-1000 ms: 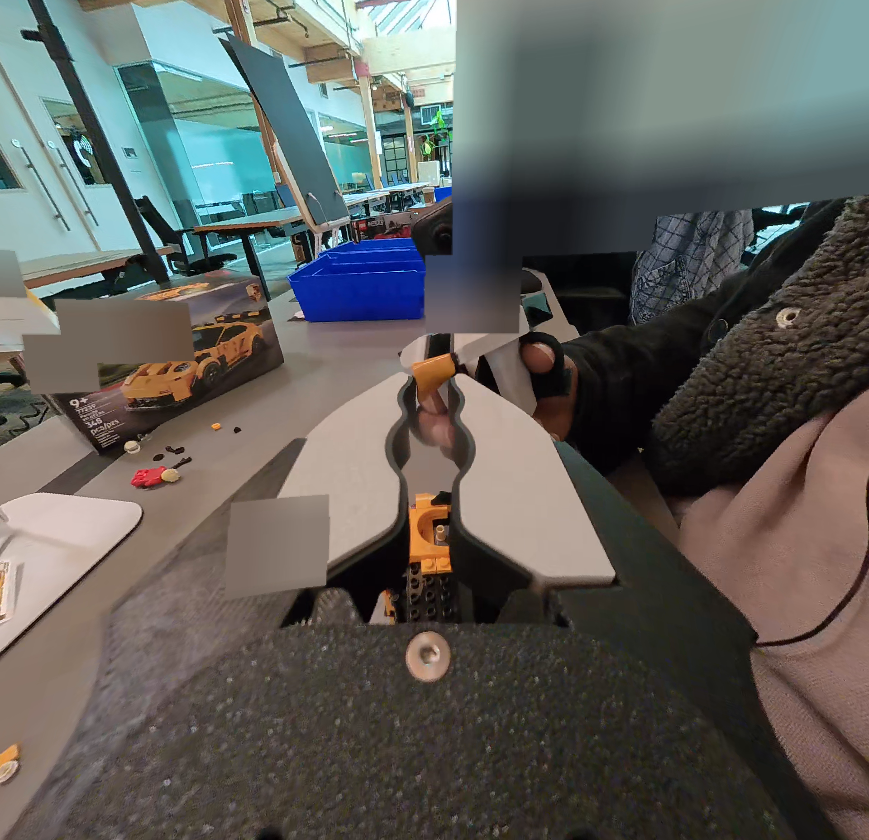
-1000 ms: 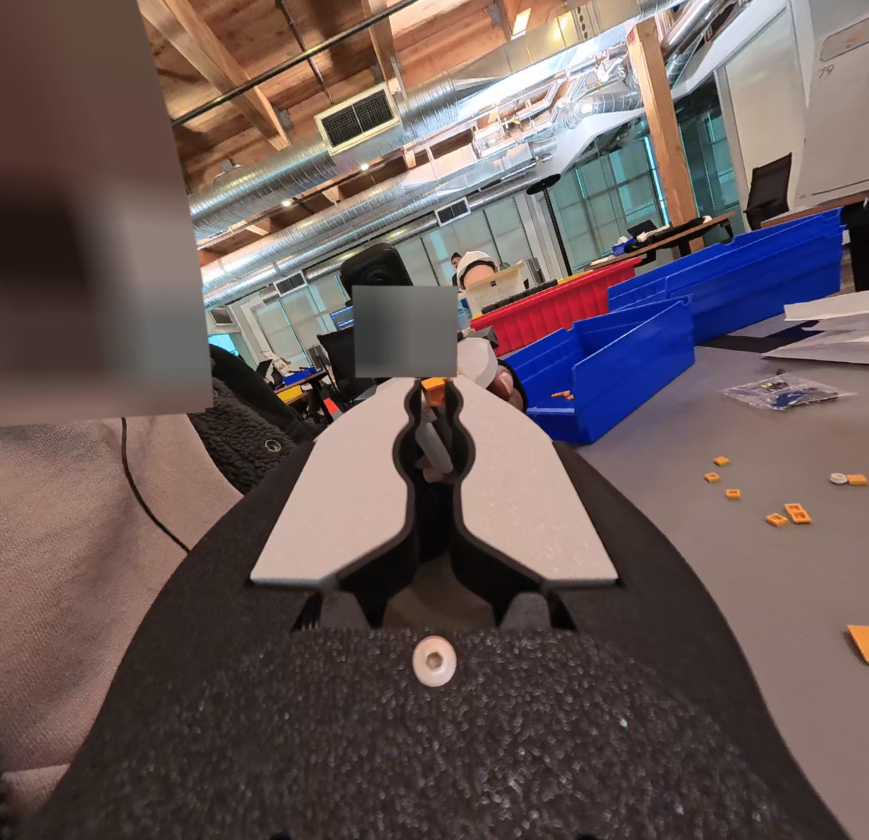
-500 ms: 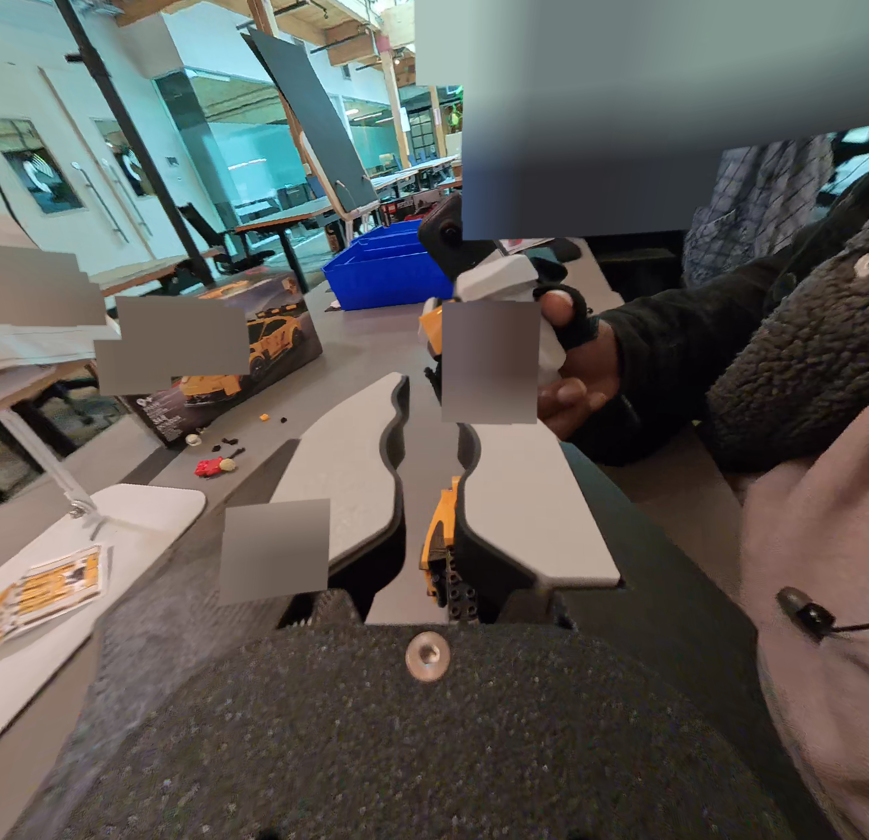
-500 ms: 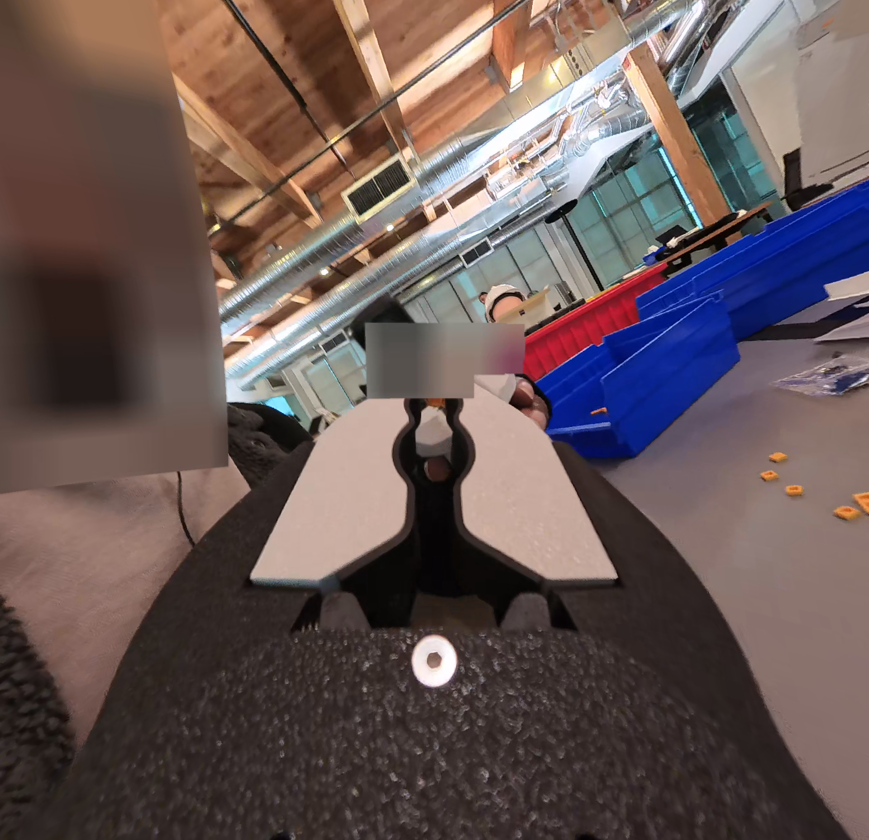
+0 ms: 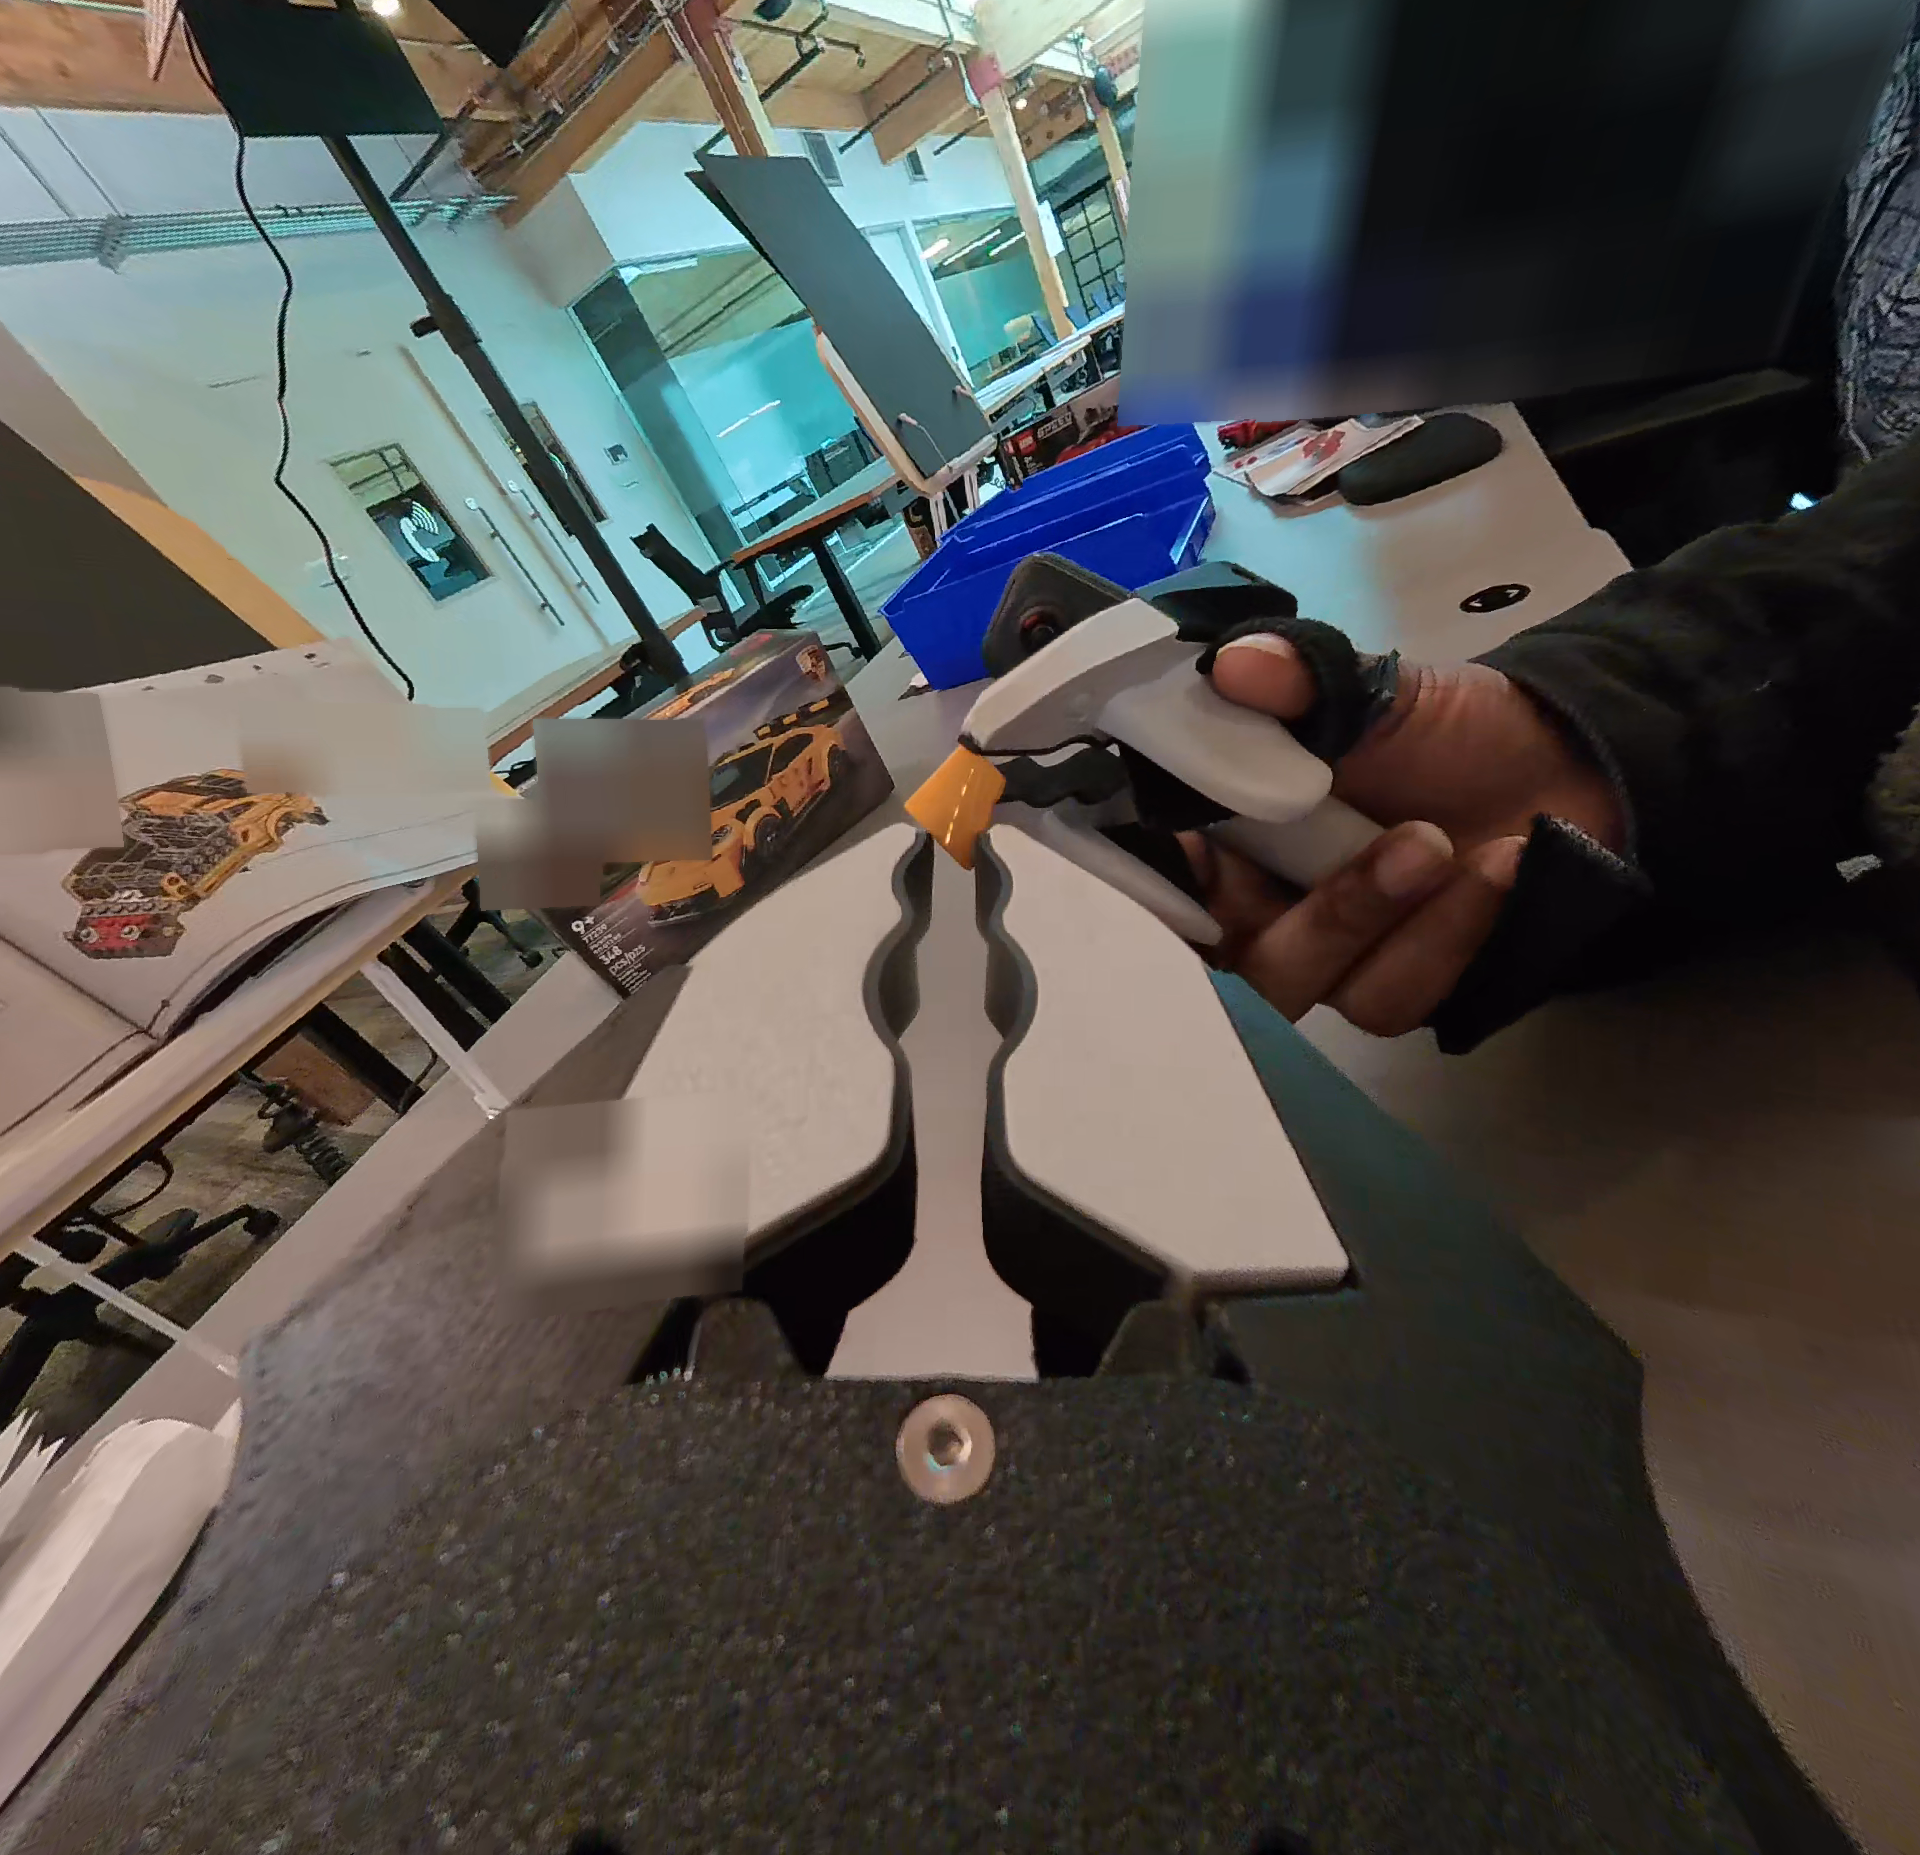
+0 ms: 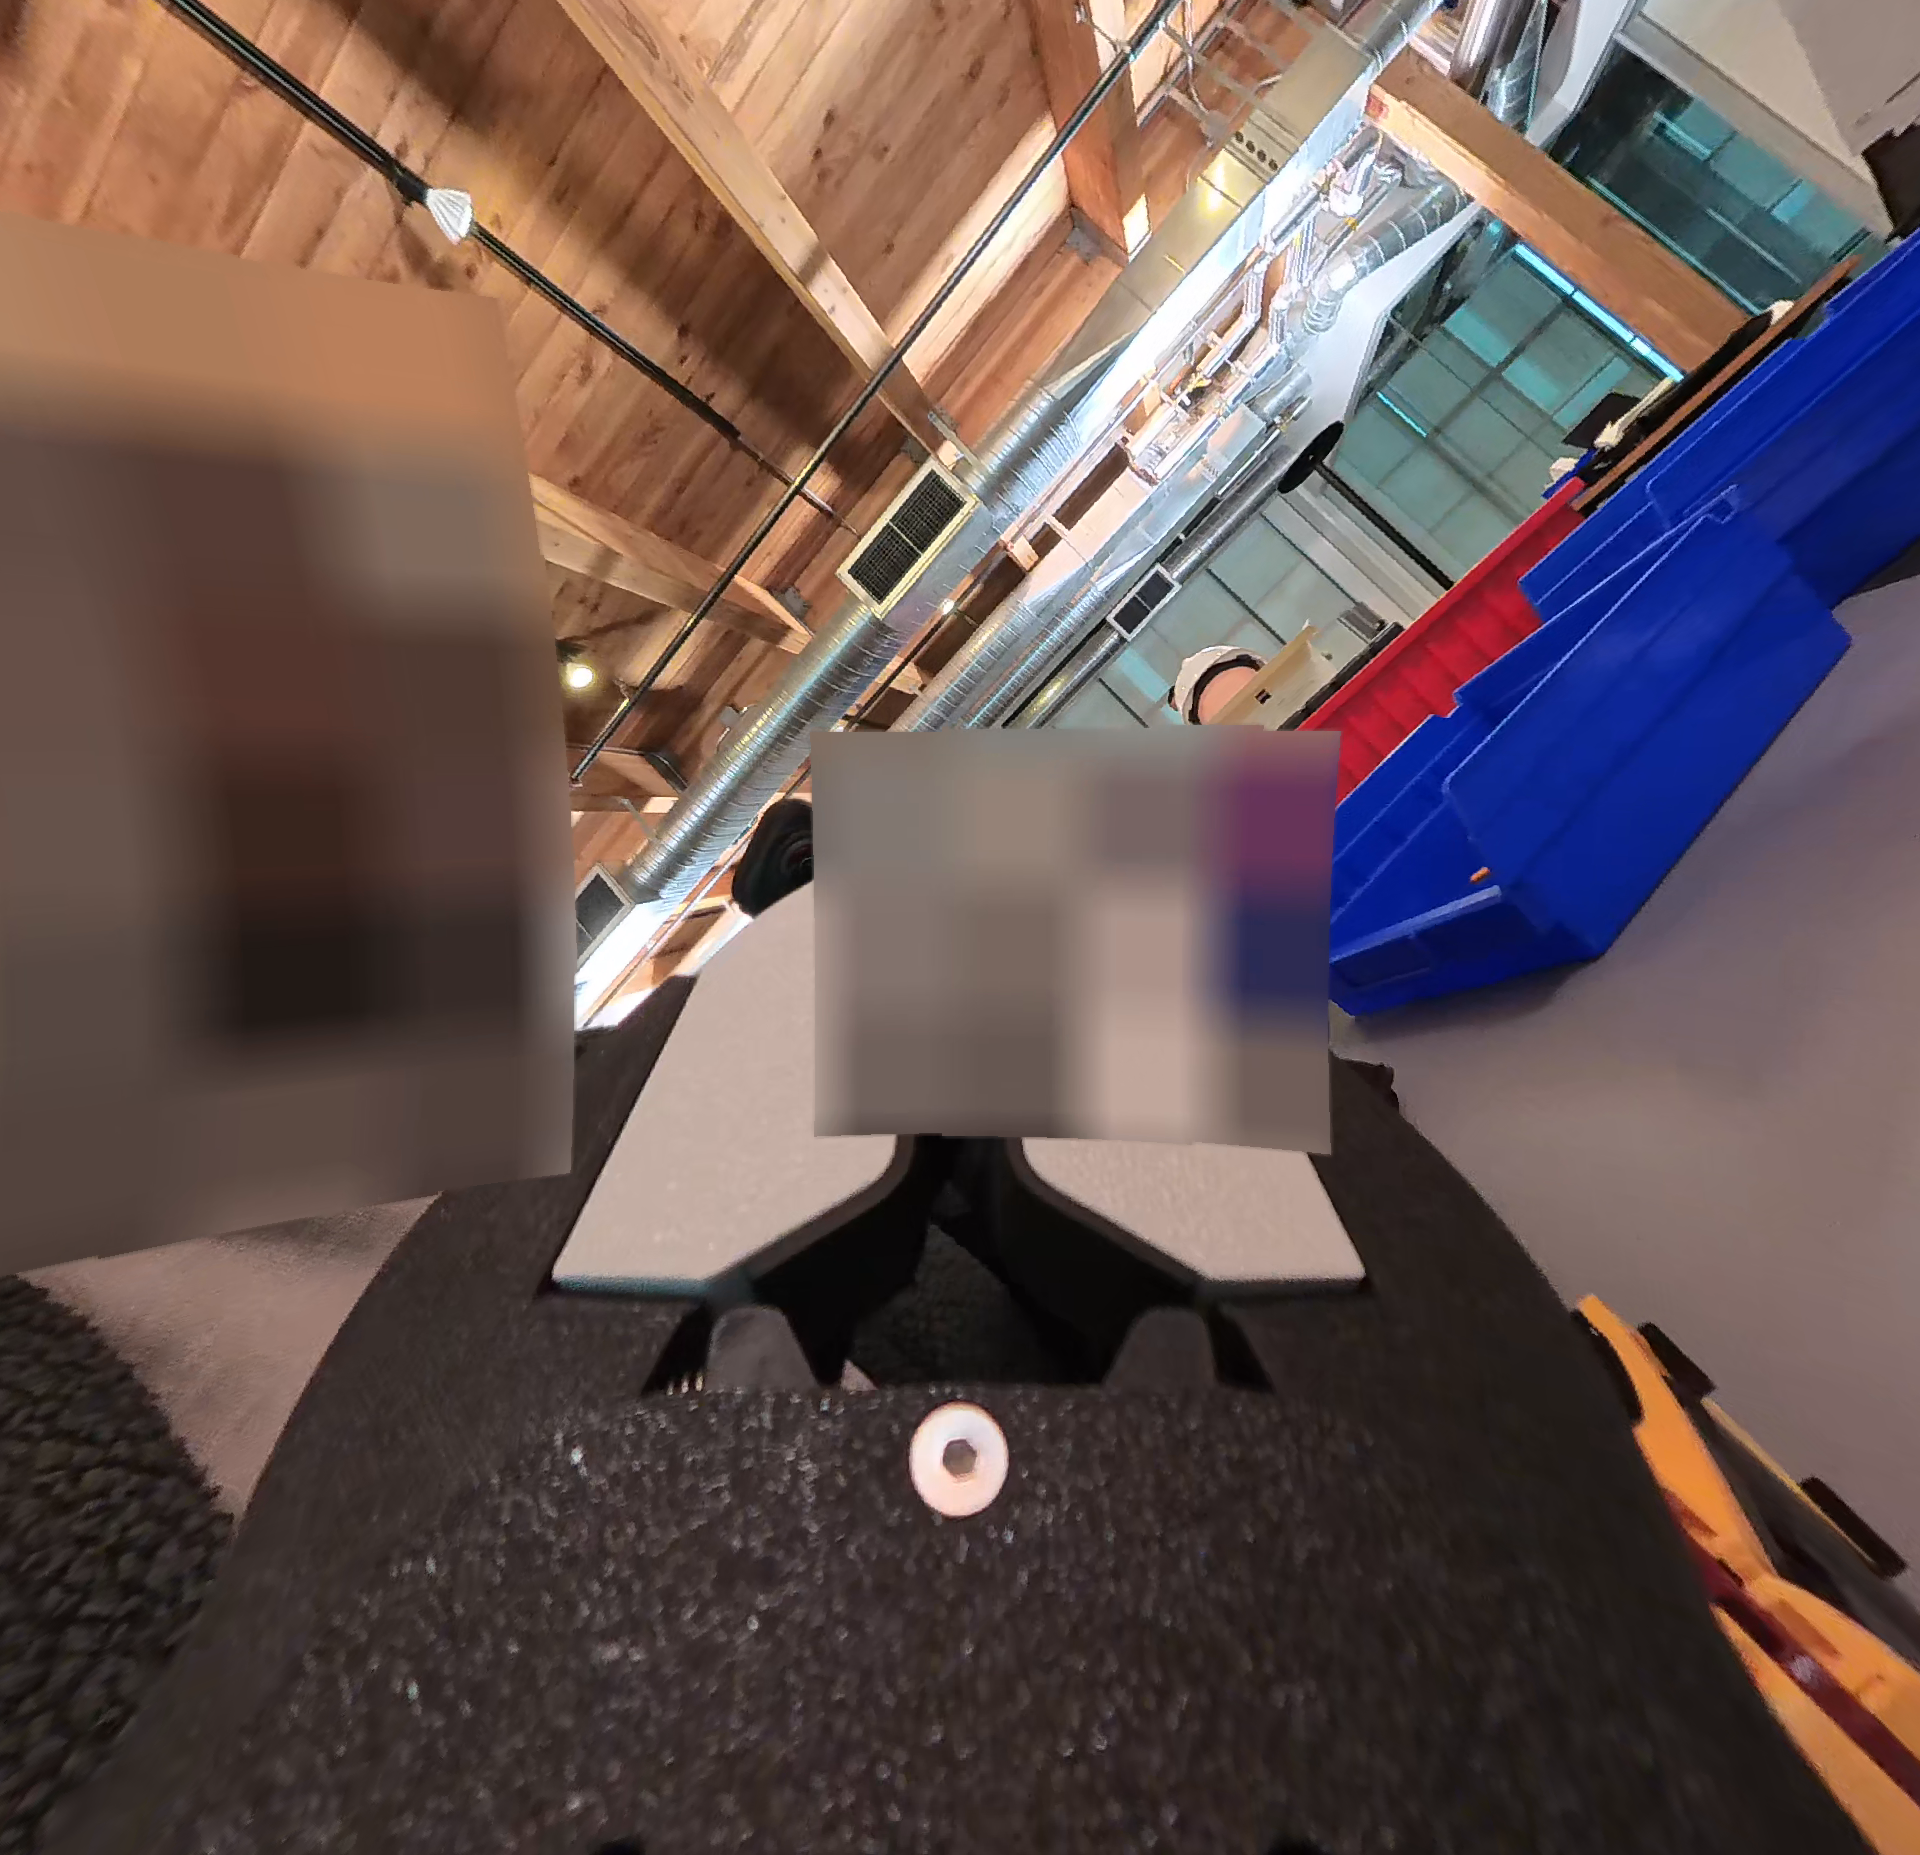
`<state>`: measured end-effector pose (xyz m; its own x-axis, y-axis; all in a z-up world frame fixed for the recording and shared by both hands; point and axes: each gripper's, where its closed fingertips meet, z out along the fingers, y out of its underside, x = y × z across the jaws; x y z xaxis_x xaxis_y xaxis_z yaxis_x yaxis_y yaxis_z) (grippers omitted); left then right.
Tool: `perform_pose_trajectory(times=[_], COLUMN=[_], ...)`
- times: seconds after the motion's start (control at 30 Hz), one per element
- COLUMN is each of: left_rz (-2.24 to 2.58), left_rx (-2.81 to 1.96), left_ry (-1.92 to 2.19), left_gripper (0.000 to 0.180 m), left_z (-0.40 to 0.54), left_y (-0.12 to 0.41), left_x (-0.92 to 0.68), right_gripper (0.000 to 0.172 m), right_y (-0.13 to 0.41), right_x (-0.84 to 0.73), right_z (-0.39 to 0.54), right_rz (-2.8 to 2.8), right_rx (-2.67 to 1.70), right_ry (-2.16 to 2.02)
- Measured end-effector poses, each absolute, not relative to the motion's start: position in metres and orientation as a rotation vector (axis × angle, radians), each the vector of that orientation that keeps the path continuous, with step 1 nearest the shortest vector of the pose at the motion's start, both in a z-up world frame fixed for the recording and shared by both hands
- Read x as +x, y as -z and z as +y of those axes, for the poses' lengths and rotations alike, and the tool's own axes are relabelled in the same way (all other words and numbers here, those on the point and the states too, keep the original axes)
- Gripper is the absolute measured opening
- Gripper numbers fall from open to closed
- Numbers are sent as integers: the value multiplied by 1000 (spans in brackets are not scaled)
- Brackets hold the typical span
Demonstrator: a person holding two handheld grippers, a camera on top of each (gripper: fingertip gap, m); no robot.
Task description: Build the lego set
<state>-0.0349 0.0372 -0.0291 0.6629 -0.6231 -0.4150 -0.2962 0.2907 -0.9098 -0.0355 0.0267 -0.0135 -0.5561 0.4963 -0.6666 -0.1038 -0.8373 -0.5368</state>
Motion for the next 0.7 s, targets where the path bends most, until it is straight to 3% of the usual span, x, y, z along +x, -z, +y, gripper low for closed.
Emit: perform_pose_trajectory(times=[0.27,0.7], left_rz=[1048,1571], left_rx=[-1388,-1674], left_ry=[421,537], left_gripper=[6,5], left_z=[31,28], left_y=[52,125], left_x=[-34,-45], right_gripper=[9,22], right_y=[38,107], right_x=[-33,-28], right_z=[19,16], right_rz=[-966,-2093], right_rx=[-1343,-1330], right_ry=[-2233,-1183])
